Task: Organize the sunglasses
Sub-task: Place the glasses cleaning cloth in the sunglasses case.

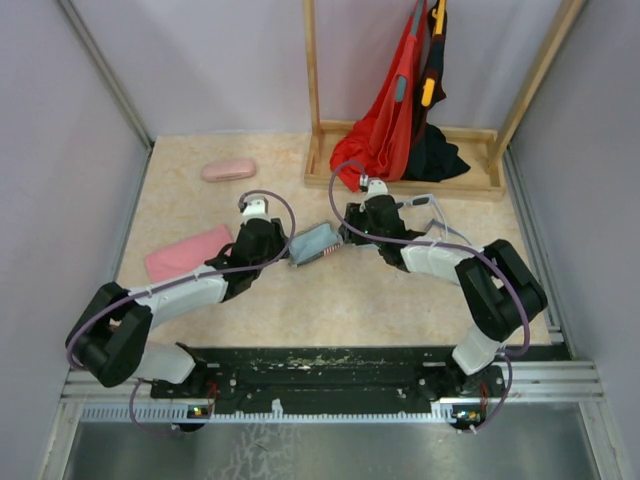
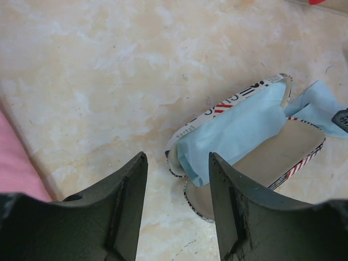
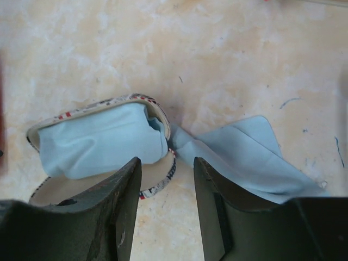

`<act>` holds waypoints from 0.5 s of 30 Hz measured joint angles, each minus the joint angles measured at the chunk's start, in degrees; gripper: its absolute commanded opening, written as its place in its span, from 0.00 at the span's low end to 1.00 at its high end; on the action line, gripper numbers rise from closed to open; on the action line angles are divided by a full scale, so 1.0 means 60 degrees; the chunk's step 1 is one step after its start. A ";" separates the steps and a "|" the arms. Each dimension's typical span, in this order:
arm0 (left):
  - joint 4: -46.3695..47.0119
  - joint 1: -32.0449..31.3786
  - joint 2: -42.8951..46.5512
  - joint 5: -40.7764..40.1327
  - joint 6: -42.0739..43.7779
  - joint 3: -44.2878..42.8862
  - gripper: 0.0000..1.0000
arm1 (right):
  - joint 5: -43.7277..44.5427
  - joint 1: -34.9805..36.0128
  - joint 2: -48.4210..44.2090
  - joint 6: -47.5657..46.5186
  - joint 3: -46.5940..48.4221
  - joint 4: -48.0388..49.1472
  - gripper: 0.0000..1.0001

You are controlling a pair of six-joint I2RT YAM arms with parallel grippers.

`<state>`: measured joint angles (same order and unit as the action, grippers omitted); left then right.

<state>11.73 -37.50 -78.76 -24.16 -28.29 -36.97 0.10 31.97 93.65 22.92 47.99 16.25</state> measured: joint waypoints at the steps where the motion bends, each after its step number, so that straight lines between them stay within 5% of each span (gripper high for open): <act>1: -0.0087 0.0022 0.0000 0.0040 -0.0022 0.0015 0.55 | 0.0058 0.0000 -0.0004 -0.0015 0.0000 -0.0113 0.43; 15: -0.1315 0.0280 0.0776 0.0280 -0.0404 0.0616 0.54 | 0.0211 0.0055 -0.0004 -0.0404 -0.0073 -0.1515 0.39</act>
<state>3.84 -35.81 -74.11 -22.48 -30.72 -33.28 1.37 32.29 93.62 20.49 47.55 7.16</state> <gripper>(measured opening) 0.543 0.396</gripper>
